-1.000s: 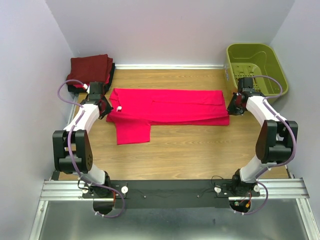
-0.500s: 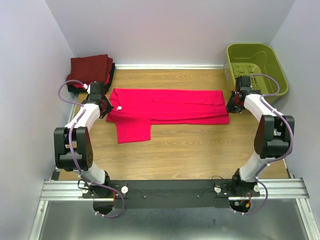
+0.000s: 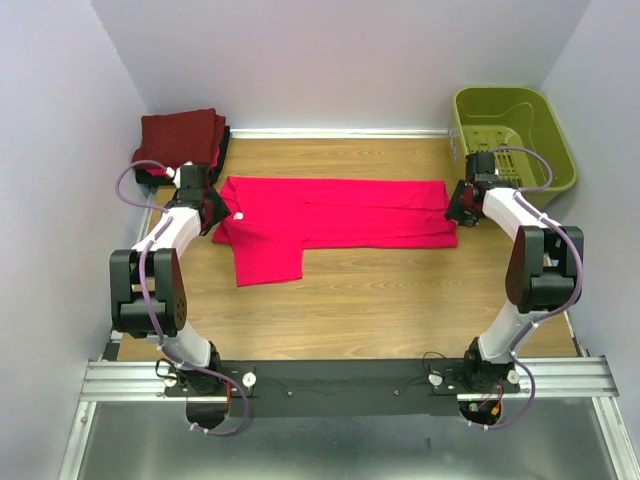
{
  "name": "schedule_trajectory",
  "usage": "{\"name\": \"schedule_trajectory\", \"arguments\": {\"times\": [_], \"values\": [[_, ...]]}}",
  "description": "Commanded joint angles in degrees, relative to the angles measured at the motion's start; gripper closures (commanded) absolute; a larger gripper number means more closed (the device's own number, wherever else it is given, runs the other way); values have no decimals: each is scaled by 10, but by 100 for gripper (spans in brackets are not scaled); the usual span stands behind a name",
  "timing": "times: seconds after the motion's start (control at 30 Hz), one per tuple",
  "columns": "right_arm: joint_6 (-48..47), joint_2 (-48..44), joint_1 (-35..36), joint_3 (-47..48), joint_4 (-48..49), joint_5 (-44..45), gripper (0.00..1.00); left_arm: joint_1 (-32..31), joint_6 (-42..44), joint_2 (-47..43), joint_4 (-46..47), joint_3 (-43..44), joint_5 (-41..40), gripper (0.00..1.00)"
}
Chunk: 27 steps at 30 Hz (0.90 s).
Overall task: Fold and stack the t-shirts
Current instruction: Fold the tshirt
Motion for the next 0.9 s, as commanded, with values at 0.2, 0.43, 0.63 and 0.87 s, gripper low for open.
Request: {"name": "schedule_trajectory", "arguments": {"times": [0.2,0.43,0.63,0.87], "values": [[-8,-79,51,-3,14,27,30,-8,18,-106,-9,-25,-19,23],[-12,-183,78,-50,5,-5,18,-110,9,-246,-66,-127,-36,22],[-21,-264,86,-100,6,-84,11,-179,-40,-284,-87,-199,-30,22],[-22,-308,87,-152,6,-101,9,-225,-60,-240,-77,-216,-34,22]]}}
